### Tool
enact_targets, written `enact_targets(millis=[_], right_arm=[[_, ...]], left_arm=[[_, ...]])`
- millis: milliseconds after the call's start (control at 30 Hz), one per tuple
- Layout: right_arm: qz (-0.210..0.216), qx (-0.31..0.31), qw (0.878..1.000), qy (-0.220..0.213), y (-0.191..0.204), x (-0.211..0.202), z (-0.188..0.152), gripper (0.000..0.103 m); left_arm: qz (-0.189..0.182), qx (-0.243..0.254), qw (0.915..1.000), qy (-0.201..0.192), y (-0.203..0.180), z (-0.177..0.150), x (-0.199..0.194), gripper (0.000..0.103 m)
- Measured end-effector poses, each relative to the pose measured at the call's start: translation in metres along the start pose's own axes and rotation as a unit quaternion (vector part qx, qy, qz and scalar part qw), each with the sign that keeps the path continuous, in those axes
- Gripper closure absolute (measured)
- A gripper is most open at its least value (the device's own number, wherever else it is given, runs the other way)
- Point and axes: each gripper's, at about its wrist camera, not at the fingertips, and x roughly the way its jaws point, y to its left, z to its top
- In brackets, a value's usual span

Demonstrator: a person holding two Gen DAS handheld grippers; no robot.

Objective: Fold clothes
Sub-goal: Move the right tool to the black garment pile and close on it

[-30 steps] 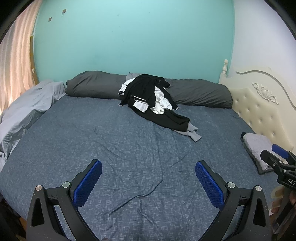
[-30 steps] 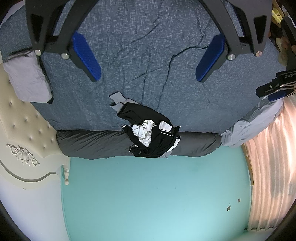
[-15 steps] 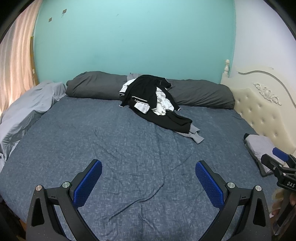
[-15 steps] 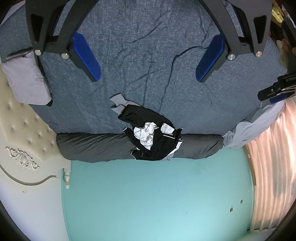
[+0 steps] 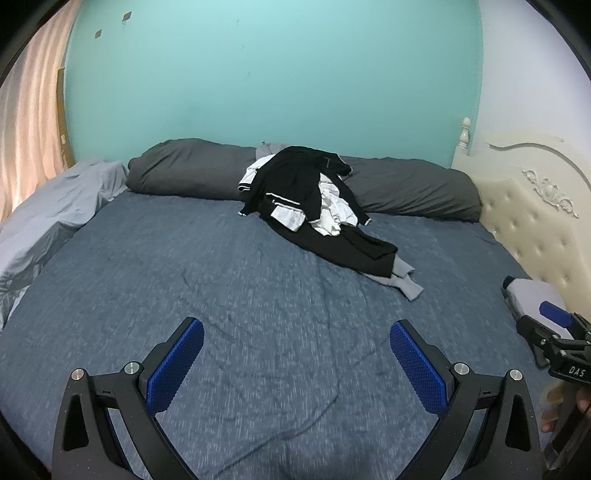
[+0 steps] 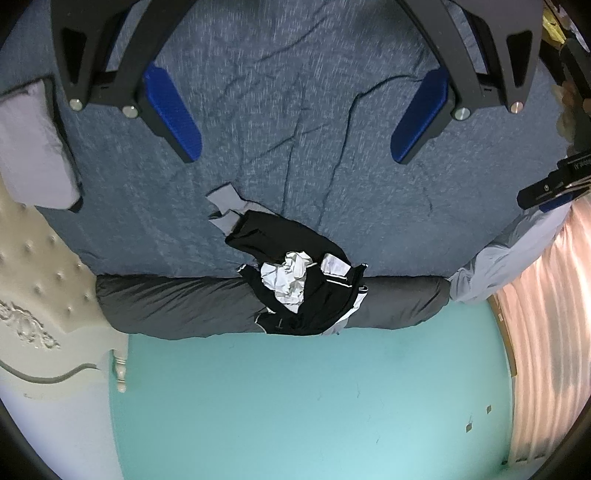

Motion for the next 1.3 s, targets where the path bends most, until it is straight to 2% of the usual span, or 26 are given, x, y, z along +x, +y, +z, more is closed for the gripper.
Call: enact_targets(millis=[200, 433, 600, 833, 1033, 1167, 1300], right_arm=[[0.017, -0.007, 1.0, 0.001, -0.006, 0.071, 0.024, 0.0], [0.049, -0.019, 0.999, 0.006, -0.008, 0.179, 0.052, 0.0], [0.062, -0.03, 0.997, 0.021, -0.006, 0.252, 0.073, 0.0], [0.075, -0.045, 0.995, 0.038, 0.005, 0.322, 0.109, 0.0], [0.086, -0.033, 0.993, 0.068, 0.007, 0.384, 0.141, 0.001], [0.082, -0.039, 0.993, 0.078, 0.012, 0.421, 0.162, 0.016], [0.076, -0.054, 0.992, 0.085, 0.023, 0.465, 0.185, 0.022]], left_arm=[[-0.003, -0.012, 0.9999, 0.006, 0.009, 0.019, 0.069, 0.0], [-0.003, -0.035, 0.9991, 0.025, 0.028, 0.031, 0.168, 0.0], [-0.006, -0.062, 0.9964, 0.058, 0.048, 0.031, 0.237, 0.0], [0.001, -0.073, 0.9942, 0.079, 0.062, 0.039, 0.291, 0.0], [0.003, -0.069, 0.9932, 0.094, 0.074, 0.054, 0.322, 0.0], [0.002, -0.069, 0.993, 0.096, 0.088, 0.065, 0.342, 0.0], [-0.005, -0.072, 0.9928, 0.096, 0.1, 0.076, 0.357, 0.0]])
